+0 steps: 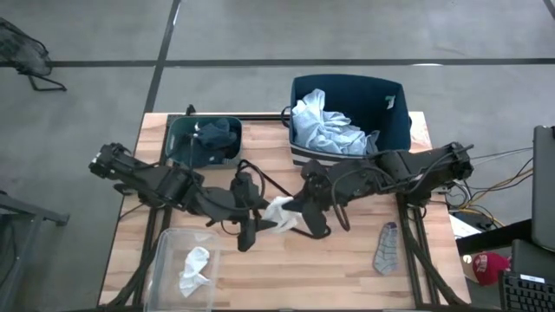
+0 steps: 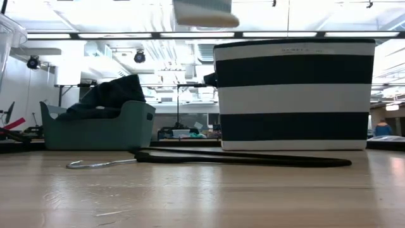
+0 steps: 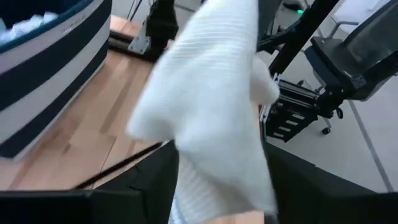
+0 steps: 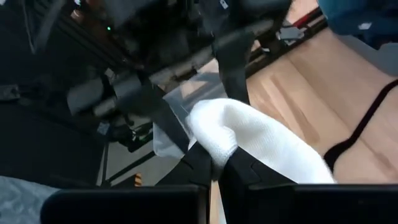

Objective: Pick & Place Cloths
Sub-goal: Put the light brown sock into the transparent bin

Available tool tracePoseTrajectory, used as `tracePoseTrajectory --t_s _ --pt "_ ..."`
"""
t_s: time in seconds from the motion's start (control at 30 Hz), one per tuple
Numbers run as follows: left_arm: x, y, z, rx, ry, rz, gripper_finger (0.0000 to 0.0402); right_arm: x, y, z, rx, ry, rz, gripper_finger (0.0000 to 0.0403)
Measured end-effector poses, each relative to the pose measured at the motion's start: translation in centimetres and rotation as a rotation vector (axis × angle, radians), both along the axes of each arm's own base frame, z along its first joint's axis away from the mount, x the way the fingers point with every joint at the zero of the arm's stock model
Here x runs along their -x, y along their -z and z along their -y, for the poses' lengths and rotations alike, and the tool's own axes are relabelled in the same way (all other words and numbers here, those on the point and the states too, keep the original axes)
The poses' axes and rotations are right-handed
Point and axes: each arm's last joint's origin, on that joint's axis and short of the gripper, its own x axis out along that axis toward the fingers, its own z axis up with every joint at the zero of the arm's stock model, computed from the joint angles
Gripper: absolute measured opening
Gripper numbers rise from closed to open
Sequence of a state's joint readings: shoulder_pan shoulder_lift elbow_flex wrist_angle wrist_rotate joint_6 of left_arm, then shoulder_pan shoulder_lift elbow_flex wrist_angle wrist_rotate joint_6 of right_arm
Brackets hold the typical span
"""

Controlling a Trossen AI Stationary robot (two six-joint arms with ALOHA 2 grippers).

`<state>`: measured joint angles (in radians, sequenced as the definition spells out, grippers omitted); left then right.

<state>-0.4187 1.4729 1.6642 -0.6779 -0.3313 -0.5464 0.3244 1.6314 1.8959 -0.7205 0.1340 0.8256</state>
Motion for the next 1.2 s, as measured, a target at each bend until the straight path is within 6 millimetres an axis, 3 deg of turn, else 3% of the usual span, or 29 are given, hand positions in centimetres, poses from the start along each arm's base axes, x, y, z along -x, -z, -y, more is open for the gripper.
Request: tracePoseTrajectory --t_s 0.17,0.43,0.6,0.77,0.97,1.2 --pt "-0.7 -0.5 0.0 -0.04 0.021 0.078 0.0171 -0.4 0.1 -0.1 0.009 -0.011 0.002 0.0009" --pt "-0.5 -0.8 -0.3 -0.103 0.043 0.092 0.0015 -0.5 0.5 -0.1 0.017 -0.02 -0.01 0.0012" --pt "0.3 -0.9 -0.5 -0.069 0.093 0.045 0.0015 -0.3 0.9 -0.1 0.035 -0.022 -0.056 0.0028" --pt "2.9 -1.4 -0.7 0.111 0.227 -0.119 0.0007 0.8 2.9 0.3 0.095 -0.002 -0.273 0.0063" --pt "6.0 -1.6 0.1 0.452 0.409 -0.383 0.0013 2.4 7.2 0.8 0.164 0.04 -0.615 0.0114" --pt "9.2 -0.3 2.5 0.661 0.418 -0.782 0.0009 4.1 12.9 0.7 0.231 0.066 -0.919 0.0157"
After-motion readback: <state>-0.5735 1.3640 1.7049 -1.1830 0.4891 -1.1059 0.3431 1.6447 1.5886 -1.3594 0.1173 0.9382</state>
